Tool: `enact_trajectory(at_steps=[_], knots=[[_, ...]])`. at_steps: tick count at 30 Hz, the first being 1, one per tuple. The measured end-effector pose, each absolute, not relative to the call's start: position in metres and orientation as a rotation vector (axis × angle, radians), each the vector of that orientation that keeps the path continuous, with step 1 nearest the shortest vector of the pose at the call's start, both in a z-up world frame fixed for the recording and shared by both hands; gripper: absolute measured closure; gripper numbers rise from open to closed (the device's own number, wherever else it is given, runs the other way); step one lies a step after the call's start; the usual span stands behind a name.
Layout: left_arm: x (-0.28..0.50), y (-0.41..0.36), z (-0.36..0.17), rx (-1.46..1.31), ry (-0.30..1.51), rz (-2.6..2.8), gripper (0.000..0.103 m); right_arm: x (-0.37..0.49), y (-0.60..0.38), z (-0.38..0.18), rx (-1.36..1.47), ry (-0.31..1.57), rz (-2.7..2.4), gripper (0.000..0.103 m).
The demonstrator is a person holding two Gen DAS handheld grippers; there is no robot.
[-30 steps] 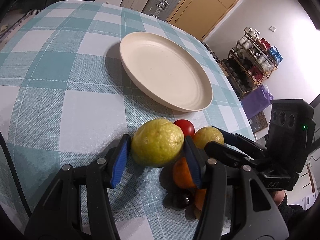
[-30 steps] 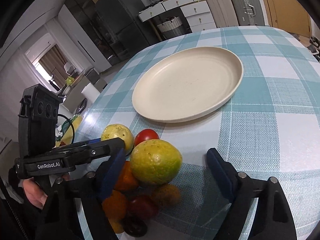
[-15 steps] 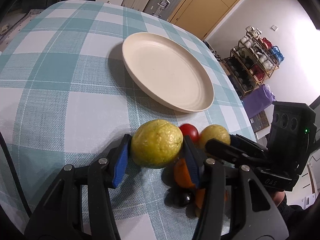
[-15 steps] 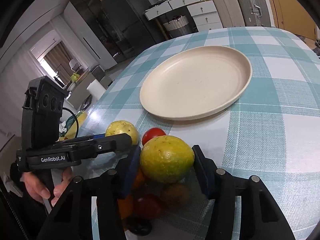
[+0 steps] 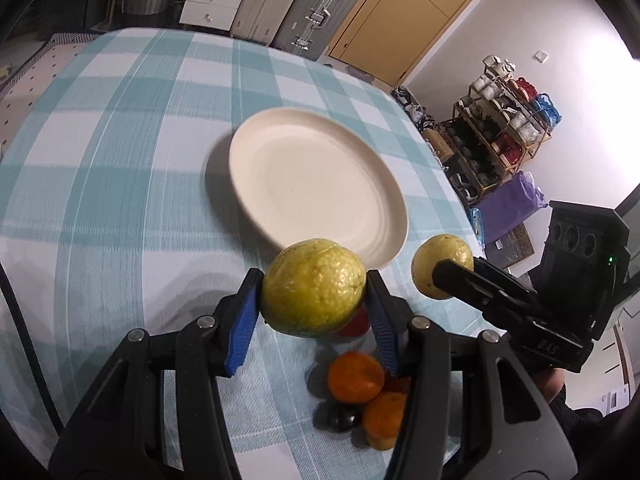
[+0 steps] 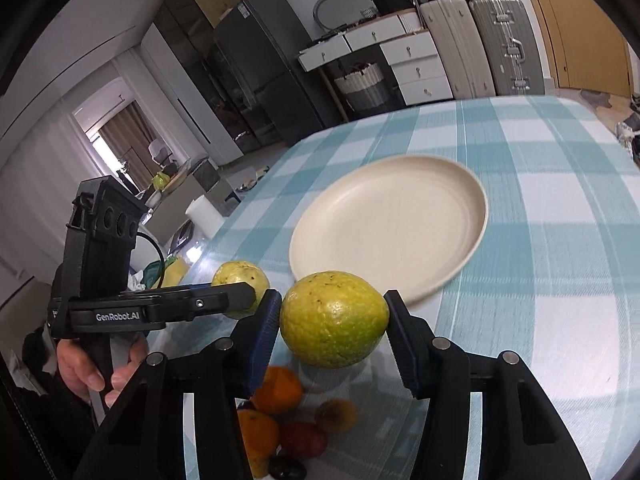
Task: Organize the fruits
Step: 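Close left gripper on the guava while right gripper closes on the citrus, then carry guava with left tool while right tool carries citrus onto the plate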
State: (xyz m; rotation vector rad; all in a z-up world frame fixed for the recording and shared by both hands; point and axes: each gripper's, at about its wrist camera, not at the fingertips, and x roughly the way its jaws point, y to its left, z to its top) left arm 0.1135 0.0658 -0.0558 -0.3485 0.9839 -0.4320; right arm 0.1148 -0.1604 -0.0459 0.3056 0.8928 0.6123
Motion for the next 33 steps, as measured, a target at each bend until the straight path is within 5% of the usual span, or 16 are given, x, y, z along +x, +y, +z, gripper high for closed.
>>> enact_trajectory(at_steps=[14, 33], knots=[[0.189, 0.052, -0.036, -0.381, 1.015, -0.474, 0.055, 0.179, -0.174, -0.026, 0.289, 0.841, 0.565, 0.05], [0.3, 0.026, -0.068, -0.367, 1.091, -0.467, 0.055, 0.255, -0.155, -0.075, 0.227, 0.916, 0.538, 0.05]])
